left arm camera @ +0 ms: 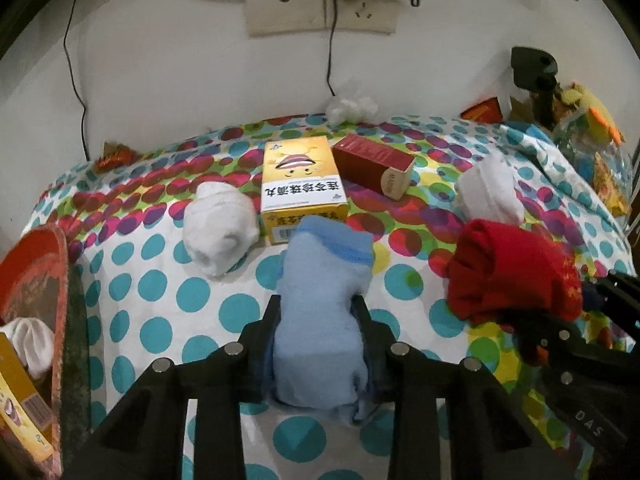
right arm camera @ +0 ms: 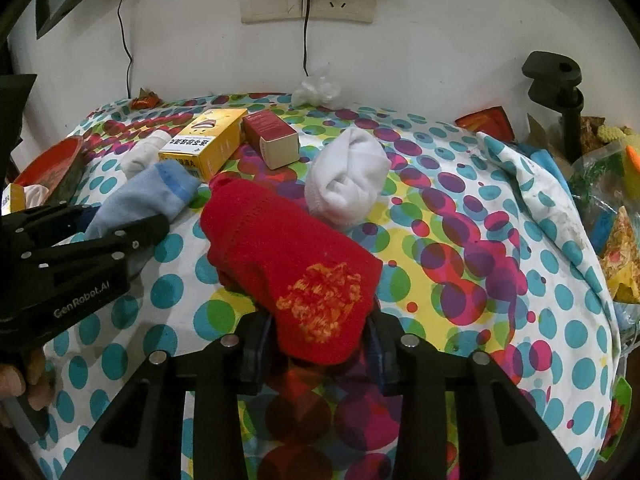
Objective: Organize objects
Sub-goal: 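Close the left tool on the blue sock, then lift the blue sock and carry it over the red tray with the left tool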
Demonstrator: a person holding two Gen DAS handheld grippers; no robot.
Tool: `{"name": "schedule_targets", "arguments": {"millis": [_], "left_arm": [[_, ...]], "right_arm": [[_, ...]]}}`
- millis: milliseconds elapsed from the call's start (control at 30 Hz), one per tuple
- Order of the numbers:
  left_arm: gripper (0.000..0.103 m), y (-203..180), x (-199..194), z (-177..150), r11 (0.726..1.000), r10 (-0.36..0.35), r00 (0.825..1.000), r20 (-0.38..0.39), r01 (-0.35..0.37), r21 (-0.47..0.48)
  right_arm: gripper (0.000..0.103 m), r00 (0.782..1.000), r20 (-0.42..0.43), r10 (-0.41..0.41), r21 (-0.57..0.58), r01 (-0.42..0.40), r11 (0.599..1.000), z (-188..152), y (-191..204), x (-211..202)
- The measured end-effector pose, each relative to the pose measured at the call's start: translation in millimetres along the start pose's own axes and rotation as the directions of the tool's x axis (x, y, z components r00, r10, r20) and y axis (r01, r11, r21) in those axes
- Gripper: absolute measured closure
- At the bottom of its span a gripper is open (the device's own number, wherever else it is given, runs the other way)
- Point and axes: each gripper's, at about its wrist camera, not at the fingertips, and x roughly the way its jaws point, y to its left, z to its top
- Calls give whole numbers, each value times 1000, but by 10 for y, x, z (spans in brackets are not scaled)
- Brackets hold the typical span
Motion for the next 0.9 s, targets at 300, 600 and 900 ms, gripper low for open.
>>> {"name": "schedule_targets", "arguments": {"millis": [300, 600, 900], "left_arm": [[72, -12, 1, 1, 1000, 4, 1000, 2, -4, 9], [73, -32, -3, -5, 1000, 6, 1000, 4, -6, 15], [74, -53, -79, -50, 1000, 8, 1000, -17, -8, 27]], "right_arm": [[68, 1000, 1, 4, 1, -4, 1000, 1, 1, 0], [75, 1000, 9, 7, 4, -7, 1000, -4, 5, -12], [78, 1000, 6, 10, 10, -10, 1000, 3, 0, -6]]}}
